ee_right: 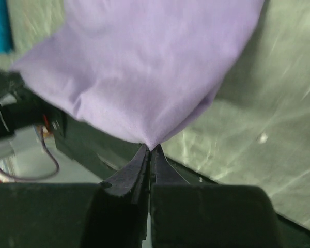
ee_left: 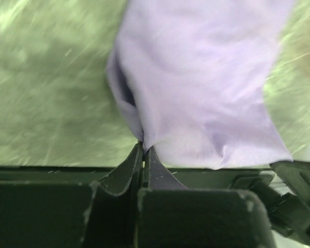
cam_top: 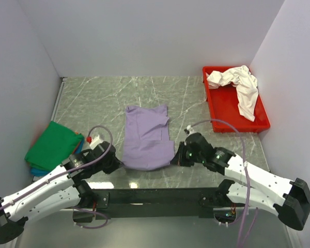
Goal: Fold and stack the t-shirts
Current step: Fold the tshirt, then neatly place the folded tshirt to the corner, then reset both grippers
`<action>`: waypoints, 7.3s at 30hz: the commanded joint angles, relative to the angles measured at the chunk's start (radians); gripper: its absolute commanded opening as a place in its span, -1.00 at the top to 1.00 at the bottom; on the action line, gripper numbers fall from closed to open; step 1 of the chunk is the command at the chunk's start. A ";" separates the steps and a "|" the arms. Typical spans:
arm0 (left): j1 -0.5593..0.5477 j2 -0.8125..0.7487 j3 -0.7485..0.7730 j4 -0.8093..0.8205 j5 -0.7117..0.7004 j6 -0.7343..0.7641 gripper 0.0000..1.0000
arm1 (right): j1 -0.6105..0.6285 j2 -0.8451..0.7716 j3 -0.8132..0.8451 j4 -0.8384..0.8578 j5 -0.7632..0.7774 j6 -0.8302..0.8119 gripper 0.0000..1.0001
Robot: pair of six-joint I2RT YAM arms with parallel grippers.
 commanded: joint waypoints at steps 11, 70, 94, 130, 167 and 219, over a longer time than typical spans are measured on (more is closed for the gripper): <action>0.368 0.393 0.411 0.257 0.014 0.369 0.99 | -0.390 0.357 0.505 0.003 -0.100 -0.287 1.00; 0.593 1.109 0.467 0.628 0.286 0.544 -0.58 | -0.443 1.038 0.728 0.060 0.005 -0.396 0.17; 0.542 1.267 0.552 0.466 -0.033 0.380 -0.45 | -0.482 1.307 1.156 -0.103 -0.056 -0.453 0.20; 1.013 1.009 0.977 -0.234 -0.136 -0.063 0.99 | -0.348 0.549 0.664 0.011 -0.047 -0.327 0.16; 1.171 0.819 1.230 -0.373 -0.173 0.121 0.99 | -0.266 0.550 0.777 -0.034 -0.027 -0.329 0.16; 0.952 0.248 0.397 0.165 0.103 0.416 -0.99 | -0.098 0.380 0.587 0.028 0.076 -0.320 -0.07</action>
